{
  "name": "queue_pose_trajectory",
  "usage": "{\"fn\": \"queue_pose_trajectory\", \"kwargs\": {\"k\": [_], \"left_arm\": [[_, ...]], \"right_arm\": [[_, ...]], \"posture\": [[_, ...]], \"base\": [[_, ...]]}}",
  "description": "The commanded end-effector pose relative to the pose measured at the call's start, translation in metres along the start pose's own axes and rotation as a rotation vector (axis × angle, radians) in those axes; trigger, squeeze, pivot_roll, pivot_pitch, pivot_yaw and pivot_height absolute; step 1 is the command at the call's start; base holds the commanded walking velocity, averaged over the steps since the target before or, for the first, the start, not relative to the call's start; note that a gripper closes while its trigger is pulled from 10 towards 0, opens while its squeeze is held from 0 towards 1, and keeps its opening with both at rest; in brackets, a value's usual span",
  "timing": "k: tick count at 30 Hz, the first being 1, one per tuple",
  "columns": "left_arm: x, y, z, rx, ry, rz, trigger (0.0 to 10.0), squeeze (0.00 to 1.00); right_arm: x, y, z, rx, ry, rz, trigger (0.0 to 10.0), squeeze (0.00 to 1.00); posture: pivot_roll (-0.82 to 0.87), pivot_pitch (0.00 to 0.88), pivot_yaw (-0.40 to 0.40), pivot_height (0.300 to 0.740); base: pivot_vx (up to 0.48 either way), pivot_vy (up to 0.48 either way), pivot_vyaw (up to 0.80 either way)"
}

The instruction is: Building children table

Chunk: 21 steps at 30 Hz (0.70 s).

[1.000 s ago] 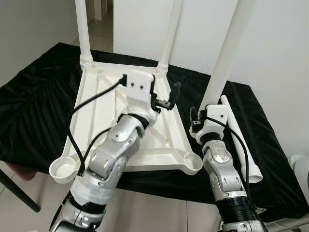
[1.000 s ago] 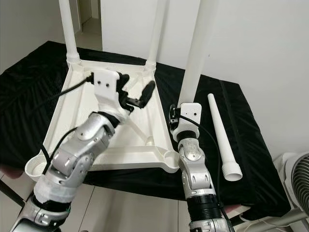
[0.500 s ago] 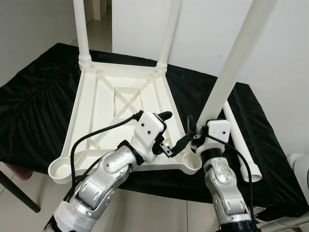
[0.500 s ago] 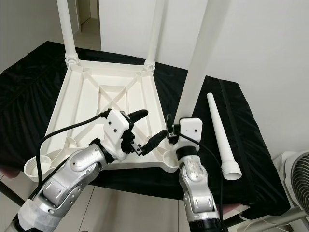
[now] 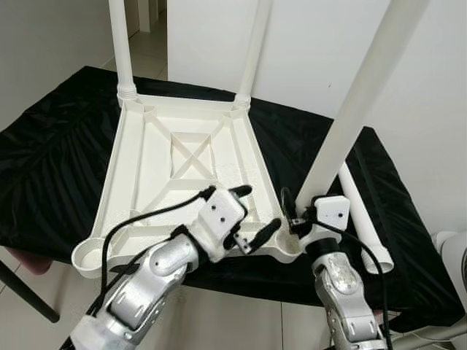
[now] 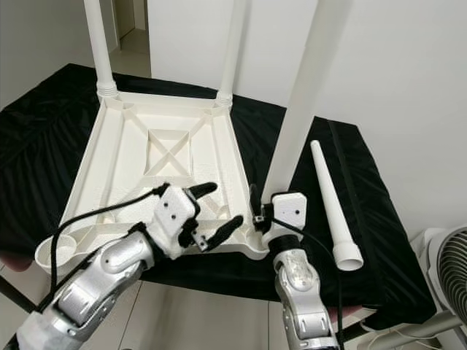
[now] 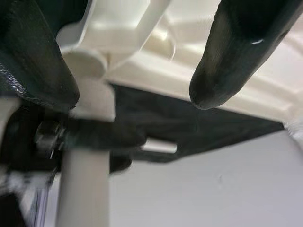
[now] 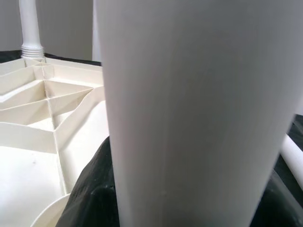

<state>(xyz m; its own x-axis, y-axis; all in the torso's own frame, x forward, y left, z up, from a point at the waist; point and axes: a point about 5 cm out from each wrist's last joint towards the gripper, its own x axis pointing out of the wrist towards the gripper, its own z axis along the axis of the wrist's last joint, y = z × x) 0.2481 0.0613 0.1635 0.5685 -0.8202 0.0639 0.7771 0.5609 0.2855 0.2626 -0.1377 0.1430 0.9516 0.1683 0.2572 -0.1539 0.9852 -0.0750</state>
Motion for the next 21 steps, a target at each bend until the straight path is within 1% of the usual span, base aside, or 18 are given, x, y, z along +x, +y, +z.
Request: {"fn": "queue_pose_trajectory", "kwargs": {"k": [1, 6, 8, 10, 15, 18, 21], "left_arm": [[-0.002, -0.008, -0.003, -0.002, 0.017, -0.131, 10.0, 0.00], [-0.002, -0.010, -0.002, -0.025, 0.019, -0.147, 10.0, 0.00], [-0.001, -0.012, 0.002, -0.074, -0.006, -0.148, 10.0, 0.00], [0.000, -0.013, 0.002, -0.102, -0.001, -0.157, 10.0, 0.00], [0.000, -0.011, -0.002, -0.104, 0.033, -0.142, 10.0, 0.00], [0.001, -0.012, -0.005, -0.127, 0.068, -0.144, 10.0, 0.00], [0.001, -0.012, -0.005, -0.127, 0.068, -0.144, 10.0, 0.00]], "right_arm": [[-0.005, -0.007, -0.001, -0.018, -0.002, -0.002, 10.0, 0.00], [-0.011, -0.009, -0.004, -0.023, 0.014, 0.007, 10.0, 0.00], [-0.013, -0.008, -0.009, -0.016, 0.026, 0.028, 10.0, 0.00], [-0.013, -0.005, -0.016, -0.016, 0.048, 0.058, 10.0, 0.00], [-0.013, -0.001, -0.024, -0.022, 0.073, 0.090, 10.0, 0.00], [-0.012, 0.001, -0.027, -0.008, 0.085, 0.110, 10.0, 0.00], [-0.012, 0.002, -0.027, -0.008, 0.089, 0.123, 10.0, 0.00]], "posture": [[-0.01, 0.005, -0.133, 0.740], [-0.01, 0.005, -0.134, 0.740], [-0.02, 0.004, -0.130, 0.740], [-0.01, 0.000, -0.131, 0.740], [-0.01, 0.000, -0.131, 0.740], [0.00, 0.000, -0.132, 0.740], [0.00, 0.000, -0.133, 0.740]], "base": [[0.000, 0.000, 0.00], [0.000, 0.000, 0.00], [0.000, 0.000, 0.00], [0.000, 0.000, 0.00], [0.000, 0.000, 0.00], [0.000, 0.000, 0.00], [0.000, 0.000, 0.00]]}}
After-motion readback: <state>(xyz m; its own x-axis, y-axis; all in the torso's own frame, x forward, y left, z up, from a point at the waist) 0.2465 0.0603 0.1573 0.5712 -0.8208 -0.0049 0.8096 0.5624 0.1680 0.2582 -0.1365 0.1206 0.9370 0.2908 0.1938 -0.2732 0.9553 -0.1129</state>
